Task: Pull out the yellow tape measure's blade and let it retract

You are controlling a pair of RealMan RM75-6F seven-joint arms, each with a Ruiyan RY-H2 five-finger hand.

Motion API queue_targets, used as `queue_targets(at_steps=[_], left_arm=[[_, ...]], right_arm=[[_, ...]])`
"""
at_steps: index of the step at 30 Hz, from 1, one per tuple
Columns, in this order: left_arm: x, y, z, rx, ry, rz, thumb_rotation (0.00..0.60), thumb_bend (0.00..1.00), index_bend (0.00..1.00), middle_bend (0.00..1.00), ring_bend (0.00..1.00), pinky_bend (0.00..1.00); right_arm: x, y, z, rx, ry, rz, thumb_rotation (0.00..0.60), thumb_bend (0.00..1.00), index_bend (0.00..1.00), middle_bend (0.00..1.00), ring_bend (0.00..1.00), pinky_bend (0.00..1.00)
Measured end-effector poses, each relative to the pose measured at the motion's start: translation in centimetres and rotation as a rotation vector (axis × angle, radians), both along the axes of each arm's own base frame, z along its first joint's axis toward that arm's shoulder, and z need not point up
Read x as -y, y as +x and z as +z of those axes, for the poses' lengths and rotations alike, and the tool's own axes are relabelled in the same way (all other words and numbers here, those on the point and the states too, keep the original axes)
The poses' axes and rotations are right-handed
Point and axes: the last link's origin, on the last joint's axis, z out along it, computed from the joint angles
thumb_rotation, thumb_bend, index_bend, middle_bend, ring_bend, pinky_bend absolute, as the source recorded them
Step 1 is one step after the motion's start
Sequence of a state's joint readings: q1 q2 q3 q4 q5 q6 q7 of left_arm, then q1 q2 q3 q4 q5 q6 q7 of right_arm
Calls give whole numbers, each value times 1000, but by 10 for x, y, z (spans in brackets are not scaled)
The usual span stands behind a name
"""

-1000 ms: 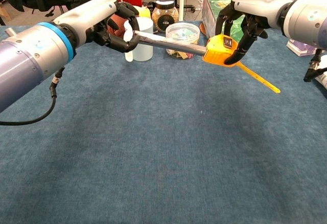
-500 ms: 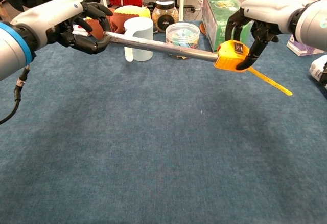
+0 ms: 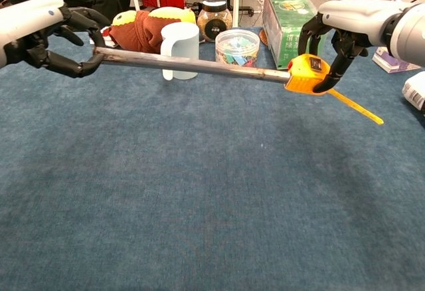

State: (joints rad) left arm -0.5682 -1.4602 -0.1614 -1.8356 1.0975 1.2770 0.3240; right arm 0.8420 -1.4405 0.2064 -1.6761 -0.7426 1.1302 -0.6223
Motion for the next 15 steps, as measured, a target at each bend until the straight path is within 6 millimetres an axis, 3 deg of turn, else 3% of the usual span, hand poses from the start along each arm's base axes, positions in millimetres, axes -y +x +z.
queue_targets(at_steps=[15], left_arm=[[9,-43,23,-38,20,69,555,525,531,122,0,171]], right_arm=[[-1,-8,1,-30,-3,-12,596,294,668,701,780,778]])
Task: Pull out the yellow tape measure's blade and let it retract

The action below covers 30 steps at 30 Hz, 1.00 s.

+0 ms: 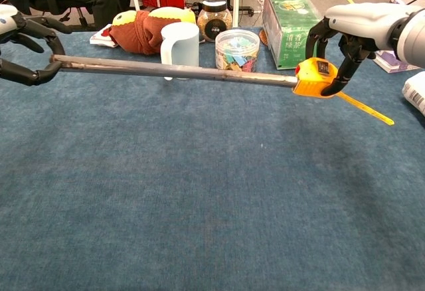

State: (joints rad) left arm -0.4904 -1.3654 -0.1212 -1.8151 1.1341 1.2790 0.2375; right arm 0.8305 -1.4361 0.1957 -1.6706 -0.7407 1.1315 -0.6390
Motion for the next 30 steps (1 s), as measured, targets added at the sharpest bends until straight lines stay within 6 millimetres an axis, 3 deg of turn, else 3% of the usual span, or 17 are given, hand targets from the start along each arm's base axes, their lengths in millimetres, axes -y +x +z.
queue_targets(at_steps=[6,13,22,30], left_arm=[[4,-14,8,-5,12,23,551,525,531,121,0,171],[5,-13,9,2,12,16,553,524,531,122,0,171],[-1,6,-5,20,-14,-26,555,524,531,122,0,171],[-11,37,-27,45,-50,-80,554,516,531,122,0,171]], right_arm=[[-1,0,0,-2,1,0,596,294,669,701,781,779],[-3,2,-2,-4,4,7,595,294,669,702,782,780],[-5,3,-4,-1,8,9,593,294,669,702,783,780],[-7,10,-8,16,15,16,596,294,669,702,783,780]])
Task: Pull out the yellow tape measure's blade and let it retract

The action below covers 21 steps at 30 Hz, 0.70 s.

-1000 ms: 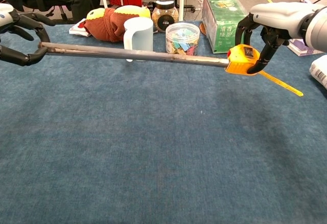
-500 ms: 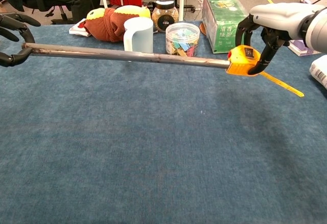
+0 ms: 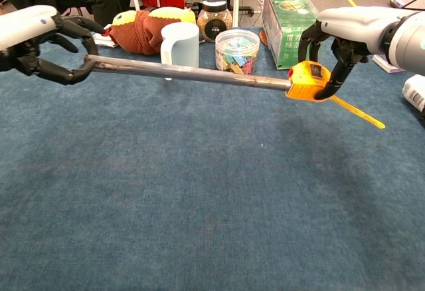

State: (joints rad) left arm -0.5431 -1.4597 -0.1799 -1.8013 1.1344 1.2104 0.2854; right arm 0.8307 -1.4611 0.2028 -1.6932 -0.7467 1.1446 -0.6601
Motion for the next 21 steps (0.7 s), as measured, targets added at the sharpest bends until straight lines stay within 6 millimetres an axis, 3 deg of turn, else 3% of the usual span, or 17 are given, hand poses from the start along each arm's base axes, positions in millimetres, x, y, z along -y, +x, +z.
queue_targets(at_steps=[16,19,21], left_arm=[[-14,61,-48,43,-67,-73,554,489,531,121,0,171],[-17,69,-55,44,-75,-75,547,430,524,122,0,171],[-19,75,-60,41,-79,-79,551,346,446,121,0,169]], right_arm=[[-1,12,-3,31,3,12,597,293,669,702,783,782],[-1,14,-4,37,5,17,596,294,669,702,784,782],[-1,15,-4,40,6,19,598,294,669,702,784,782]])
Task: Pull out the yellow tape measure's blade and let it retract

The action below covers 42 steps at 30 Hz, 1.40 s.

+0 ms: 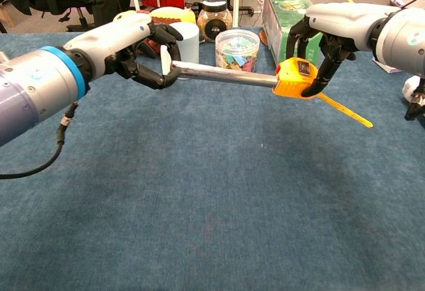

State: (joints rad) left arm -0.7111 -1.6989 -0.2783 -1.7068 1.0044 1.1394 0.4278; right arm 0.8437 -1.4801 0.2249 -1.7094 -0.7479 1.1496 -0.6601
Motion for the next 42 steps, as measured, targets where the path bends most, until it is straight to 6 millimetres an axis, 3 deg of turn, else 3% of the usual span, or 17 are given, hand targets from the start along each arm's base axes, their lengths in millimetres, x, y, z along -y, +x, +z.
queue_targets(at_steps=[5,8,19,29,35,42], left_arm=[[-2,7,-5,-4,-14,4,550,241,232,102,0,160],[-2,8,-4,-10,-16,0,552,223,185,87,0,157],[4,-6,21,-4,11,-2,550,222,179,82,0,154],[17,-37,69,-23,100,18,553,222,180,82,0,153],[24,-57,95,-36,152,40,555,221,180,82,0,153],[29,-72,107,-40,168,67,547,221,180,83,0,153]], right_arm=[[1,0,1,1,-5,0,596,295,671,702,784,782],[1,-2,2,-2,-6,-2,595,294,672,702,784,782],[0,-6,3,-9,-3,3,596,295,671,702,783,781],[-1,-19,-2,-74,10,10,593,296,671,695,755,757],[0,-28,-11,-130,24,7,595,294,602,632,674,682],[0,-37,-21,-171,45,-30,596,294,474,494,511,596]])
